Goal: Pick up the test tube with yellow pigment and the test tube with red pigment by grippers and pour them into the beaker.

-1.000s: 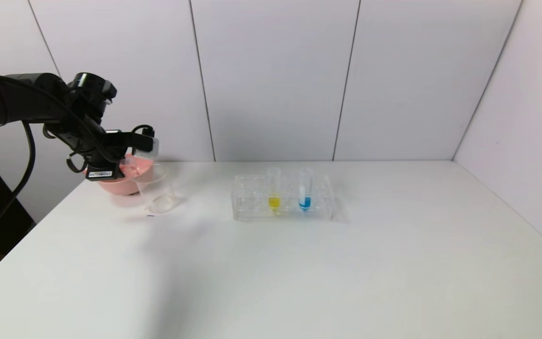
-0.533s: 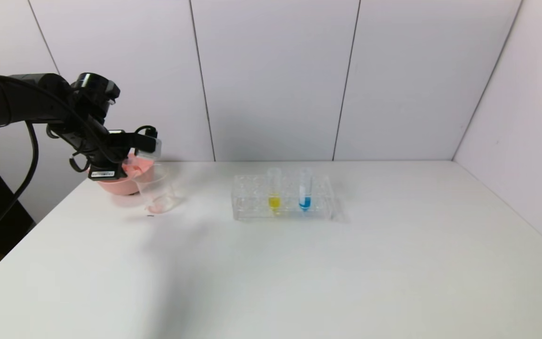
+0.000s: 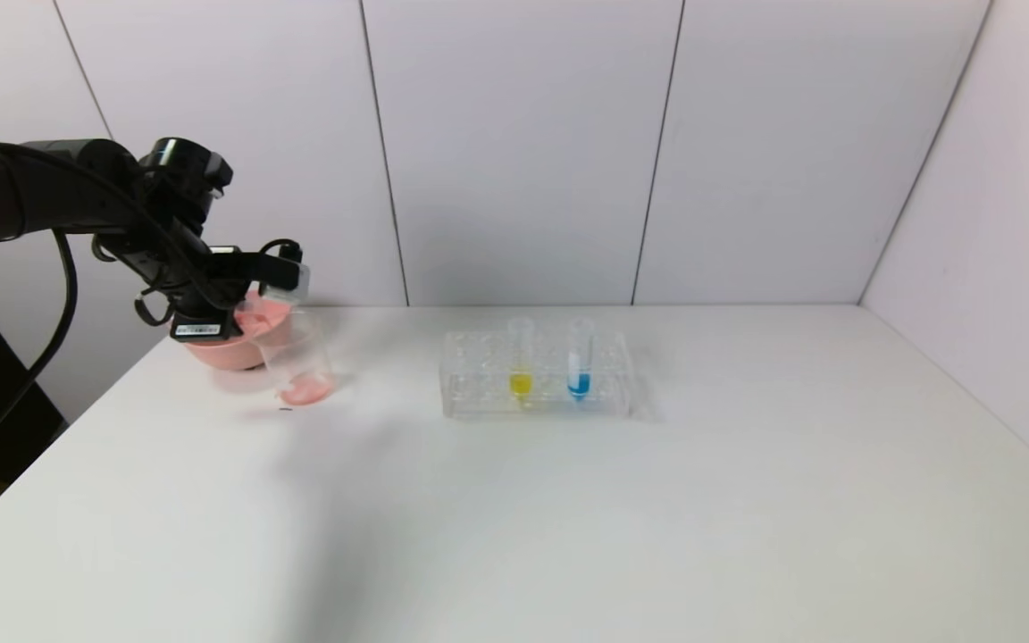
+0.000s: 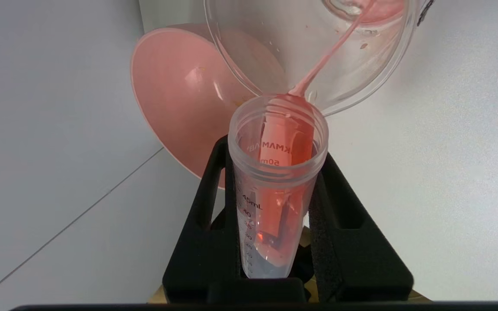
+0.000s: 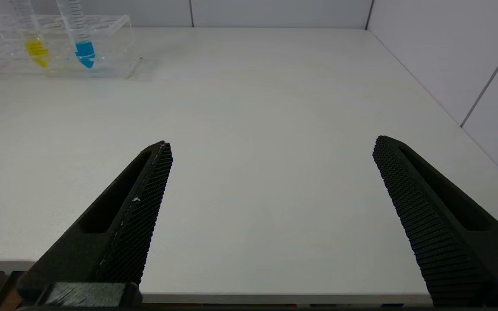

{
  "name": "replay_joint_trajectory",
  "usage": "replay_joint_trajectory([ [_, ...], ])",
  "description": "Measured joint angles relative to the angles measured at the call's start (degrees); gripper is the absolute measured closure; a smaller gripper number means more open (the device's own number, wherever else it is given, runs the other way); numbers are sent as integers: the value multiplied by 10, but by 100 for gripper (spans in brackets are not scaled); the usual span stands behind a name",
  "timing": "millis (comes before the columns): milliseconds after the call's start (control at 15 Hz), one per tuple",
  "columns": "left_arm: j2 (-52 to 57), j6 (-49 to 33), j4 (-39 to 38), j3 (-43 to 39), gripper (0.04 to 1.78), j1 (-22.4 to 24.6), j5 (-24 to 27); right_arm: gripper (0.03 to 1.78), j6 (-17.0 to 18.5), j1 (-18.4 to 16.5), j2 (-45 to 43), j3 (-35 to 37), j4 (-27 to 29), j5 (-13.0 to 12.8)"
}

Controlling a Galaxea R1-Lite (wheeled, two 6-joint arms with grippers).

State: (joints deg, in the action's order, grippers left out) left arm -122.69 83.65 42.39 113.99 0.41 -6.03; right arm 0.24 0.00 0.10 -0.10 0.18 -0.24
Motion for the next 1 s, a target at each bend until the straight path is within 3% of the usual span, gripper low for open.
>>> replay_joint_trajectory([
  [1000, 1, 0, -3, 0, 135, -10, -25, 11, 0, 0, 0, 0, 0, 0],
])
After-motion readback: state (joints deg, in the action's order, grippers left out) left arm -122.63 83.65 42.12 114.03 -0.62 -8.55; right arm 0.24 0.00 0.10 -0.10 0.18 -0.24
